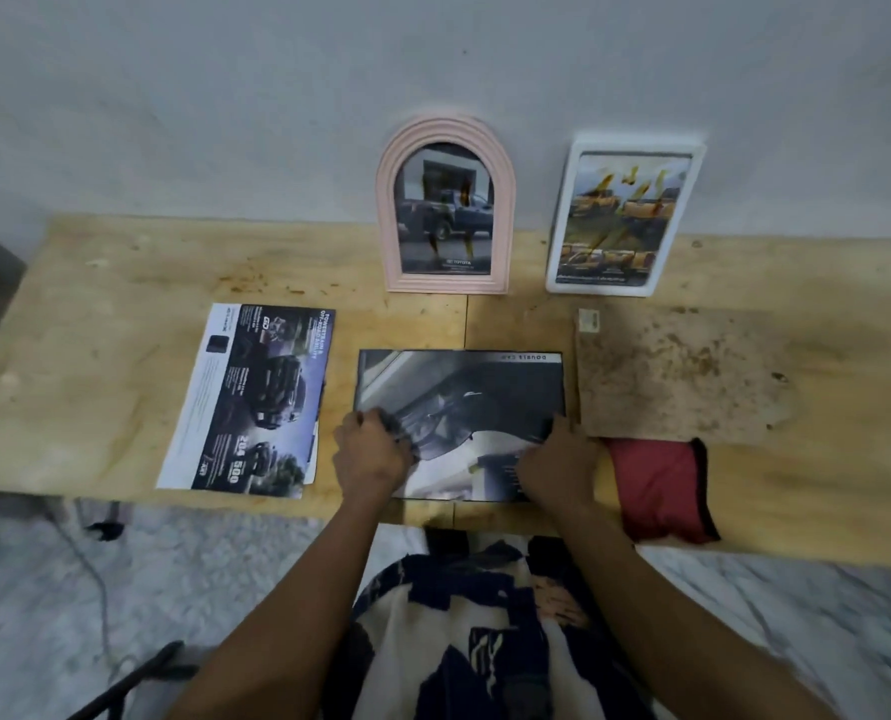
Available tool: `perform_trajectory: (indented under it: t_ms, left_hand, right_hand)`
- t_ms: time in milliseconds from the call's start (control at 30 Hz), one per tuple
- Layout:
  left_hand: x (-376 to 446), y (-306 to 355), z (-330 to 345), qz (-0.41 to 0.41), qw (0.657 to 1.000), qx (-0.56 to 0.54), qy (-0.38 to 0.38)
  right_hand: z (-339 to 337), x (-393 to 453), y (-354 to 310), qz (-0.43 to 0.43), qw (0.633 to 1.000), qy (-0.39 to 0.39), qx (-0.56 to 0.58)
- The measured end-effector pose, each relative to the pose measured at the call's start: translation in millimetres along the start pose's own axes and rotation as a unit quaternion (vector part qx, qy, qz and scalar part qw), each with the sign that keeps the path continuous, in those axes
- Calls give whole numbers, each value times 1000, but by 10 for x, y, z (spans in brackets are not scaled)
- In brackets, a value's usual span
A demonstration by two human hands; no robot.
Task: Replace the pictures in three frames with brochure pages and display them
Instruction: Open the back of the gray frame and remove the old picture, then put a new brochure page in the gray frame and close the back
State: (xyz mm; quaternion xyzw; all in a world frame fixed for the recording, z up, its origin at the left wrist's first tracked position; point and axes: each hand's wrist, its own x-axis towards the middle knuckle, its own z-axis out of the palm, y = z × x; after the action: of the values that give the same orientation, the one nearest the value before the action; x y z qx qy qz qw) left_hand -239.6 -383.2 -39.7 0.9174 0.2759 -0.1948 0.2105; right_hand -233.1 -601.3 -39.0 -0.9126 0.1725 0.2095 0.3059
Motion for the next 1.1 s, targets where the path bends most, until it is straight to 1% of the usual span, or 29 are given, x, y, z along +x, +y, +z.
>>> perform_trajectory:
  t_ms: [100,167,233,367,467,633,700,900,1033,1100]
  left_hand:
    - [37,22,-43,-11,999,-47,8]
    - [61,23,-76,-22,998,-57,12]
    - [72,15,-97,-19,998,-50,18]
    - [115,-24,-118,-2,999,-31,31]
    - [116,-2,-159,-4,999,-24,35]
    - [90,59,-218,-8,1000,9,21]
    - [91,70,-211,-15,1000,6,15]
    - [192,35,-180,-65,995,-71,10]
    - [183,126,-145,-107,981,-163,-5]
    - [187,174,-115,-106,984,-145,-5]
  right_hand:
    - [66,-3,-116,44,998,3,45]
    - [73,16,-137,64,997,-2,31]
    - [78,11,-141,66,998,-9,11]
    - [131,-35,-156,69,997,4,-27]
    - [188,-59,-165,69,997,9,-45]
    - [262,-39,-181,74,995,21,-59]
    - [261,-23,-176,81,995,23,-63]
    - [279,4,-145,86,994,31,-58]
    - [275,11,-139,85,994,29,-64]
    - [281,6,-136,85,994,30,-63]
